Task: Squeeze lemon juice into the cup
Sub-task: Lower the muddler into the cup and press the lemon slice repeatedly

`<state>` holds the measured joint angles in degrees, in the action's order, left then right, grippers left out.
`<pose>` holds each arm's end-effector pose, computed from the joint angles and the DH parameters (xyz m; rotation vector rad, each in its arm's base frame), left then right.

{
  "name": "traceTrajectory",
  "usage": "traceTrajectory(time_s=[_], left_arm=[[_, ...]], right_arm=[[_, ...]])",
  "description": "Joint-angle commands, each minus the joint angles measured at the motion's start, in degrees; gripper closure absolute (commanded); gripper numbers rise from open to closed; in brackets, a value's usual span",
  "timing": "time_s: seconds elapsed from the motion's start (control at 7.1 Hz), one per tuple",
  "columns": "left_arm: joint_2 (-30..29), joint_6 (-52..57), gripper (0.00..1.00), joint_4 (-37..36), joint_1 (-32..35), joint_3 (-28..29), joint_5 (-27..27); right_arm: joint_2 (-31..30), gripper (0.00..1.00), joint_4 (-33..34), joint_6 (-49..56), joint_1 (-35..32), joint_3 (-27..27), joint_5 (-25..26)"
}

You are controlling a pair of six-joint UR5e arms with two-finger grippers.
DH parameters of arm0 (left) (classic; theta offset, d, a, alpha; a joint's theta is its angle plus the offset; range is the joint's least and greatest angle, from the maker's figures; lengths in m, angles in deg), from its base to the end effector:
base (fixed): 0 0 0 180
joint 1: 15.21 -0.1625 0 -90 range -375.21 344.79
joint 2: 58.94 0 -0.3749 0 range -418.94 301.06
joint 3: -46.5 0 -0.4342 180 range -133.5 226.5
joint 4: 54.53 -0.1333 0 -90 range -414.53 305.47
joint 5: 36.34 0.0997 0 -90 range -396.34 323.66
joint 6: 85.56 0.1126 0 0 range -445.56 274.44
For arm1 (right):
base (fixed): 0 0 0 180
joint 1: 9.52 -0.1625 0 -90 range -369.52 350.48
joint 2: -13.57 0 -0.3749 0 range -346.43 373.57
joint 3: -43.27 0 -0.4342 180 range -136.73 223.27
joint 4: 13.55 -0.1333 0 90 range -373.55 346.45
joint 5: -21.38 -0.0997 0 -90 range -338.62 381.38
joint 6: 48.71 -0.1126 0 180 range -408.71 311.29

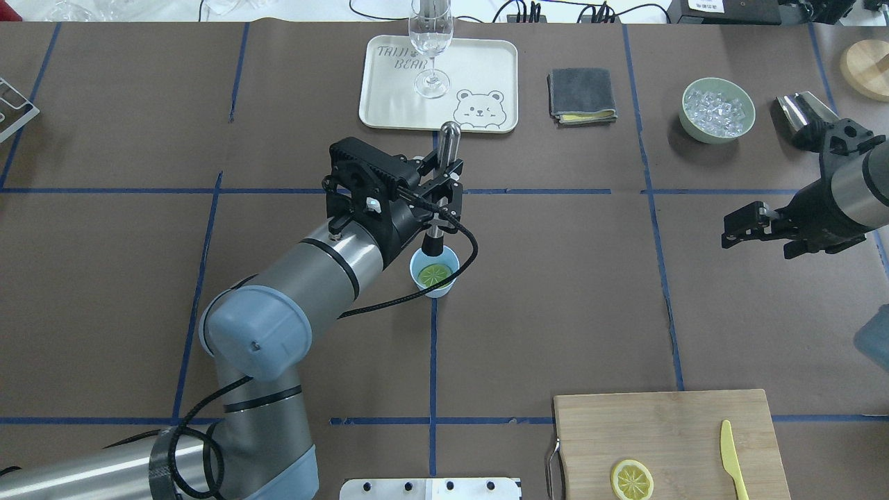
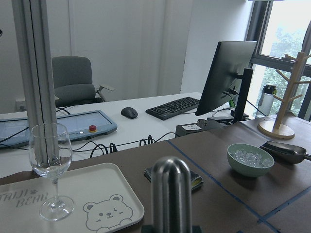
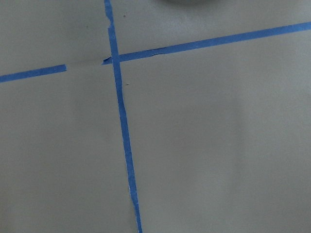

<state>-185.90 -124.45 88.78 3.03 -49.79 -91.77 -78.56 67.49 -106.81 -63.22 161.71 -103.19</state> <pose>0.5294 -0.3821 0.0549 1.2793 1.0665 -0.0742 -0.2461 -0.4523 0.3628 -0.0231 -0.8343 0.1725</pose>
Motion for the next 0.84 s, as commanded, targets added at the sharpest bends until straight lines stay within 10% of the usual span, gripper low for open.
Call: traceTrajectory(time_s=[0.0,0.7], left_arm=[[-0.2,-0.2,1.00,0.0,-1.4,1.8,1.0],[-0.4,-0.4,1.00,0.3,-1.6,4.6,1.1]], right_arm=[[-0.1,0.00,0.0,0.0,-0.1,-0.1,-0.1],[-0.1,0.00,0.0,-0.1,0.0,-0.1,-0.8]])
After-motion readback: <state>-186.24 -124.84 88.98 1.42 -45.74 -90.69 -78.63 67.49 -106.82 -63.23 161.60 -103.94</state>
